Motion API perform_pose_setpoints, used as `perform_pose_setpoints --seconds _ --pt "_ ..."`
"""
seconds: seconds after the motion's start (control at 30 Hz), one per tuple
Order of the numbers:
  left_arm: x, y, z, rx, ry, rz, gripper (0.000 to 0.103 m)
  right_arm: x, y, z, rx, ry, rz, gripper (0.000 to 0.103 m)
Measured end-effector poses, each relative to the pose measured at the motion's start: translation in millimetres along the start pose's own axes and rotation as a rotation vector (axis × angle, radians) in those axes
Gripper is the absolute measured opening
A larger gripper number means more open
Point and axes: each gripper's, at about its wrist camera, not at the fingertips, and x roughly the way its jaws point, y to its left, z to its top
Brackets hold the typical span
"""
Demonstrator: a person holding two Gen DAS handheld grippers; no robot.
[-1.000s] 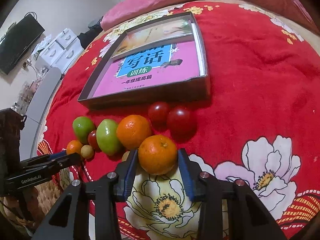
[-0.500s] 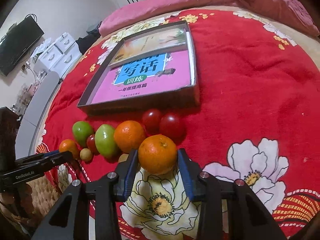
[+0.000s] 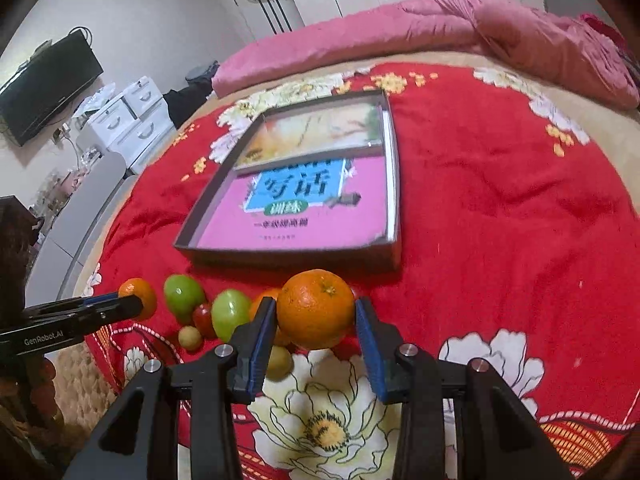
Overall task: Organize fruits
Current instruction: 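Grasp a small tangerine with the left gripper while the right gripper grasps a larger tangerine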
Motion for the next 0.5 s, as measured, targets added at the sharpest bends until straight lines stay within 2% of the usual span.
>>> perform_pose_setpoints --seconds 0.5 --pt "3 -24 33 0.01 -0.043 -0.008 0.033 -11 7 31 -0.041 -0.081 -0.003 0.041"
